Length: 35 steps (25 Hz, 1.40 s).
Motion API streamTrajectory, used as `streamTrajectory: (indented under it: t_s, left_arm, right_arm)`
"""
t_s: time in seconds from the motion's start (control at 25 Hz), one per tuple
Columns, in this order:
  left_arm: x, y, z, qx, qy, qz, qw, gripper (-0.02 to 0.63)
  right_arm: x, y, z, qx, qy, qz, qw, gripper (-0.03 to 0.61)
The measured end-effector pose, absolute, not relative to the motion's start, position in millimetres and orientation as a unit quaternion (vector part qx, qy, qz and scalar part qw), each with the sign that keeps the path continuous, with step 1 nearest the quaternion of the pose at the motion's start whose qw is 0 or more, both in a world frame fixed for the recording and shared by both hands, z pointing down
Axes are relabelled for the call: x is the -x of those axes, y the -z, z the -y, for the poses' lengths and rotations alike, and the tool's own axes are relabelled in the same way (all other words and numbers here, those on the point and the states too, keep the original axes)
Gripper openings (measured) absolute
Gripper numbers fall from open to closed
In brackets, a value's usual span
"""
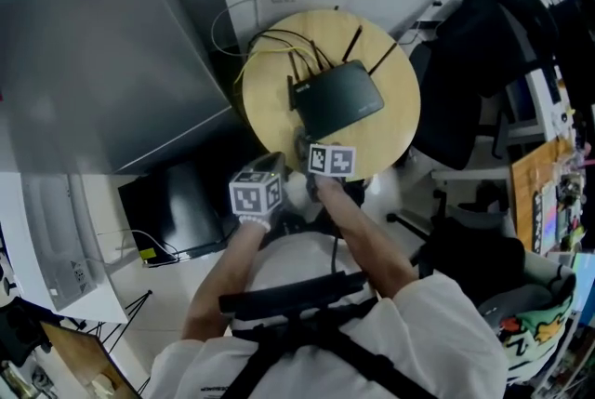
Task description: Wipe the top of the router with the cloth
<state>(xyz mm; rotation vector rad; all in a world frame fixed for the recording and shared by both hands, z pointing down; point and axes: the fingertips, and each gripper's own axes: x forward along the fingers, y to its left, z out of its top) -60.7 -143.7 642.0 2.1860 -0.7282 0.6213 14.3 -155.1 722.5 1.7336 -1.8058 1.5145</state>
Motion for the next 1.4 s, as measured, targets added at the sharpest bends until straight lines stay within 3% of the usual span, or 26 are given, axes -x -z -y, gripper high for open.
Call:
streamTrajectory:
  t_s: [0.68,1.4]
  left_arm:
    - [95,-642,173,-0.84,-0.224,0.314,0.383,-0.011]
    - [73,-639,135,-0.843,-0.222,0.281,0.401,-0.011]
  right_arm:
    - [-24,-721,224,-0.675,-0.524,0.518,0.041,0.038]
    - [-37,-714,149,-0.671,-0.53,0.516,0.046,0.04]
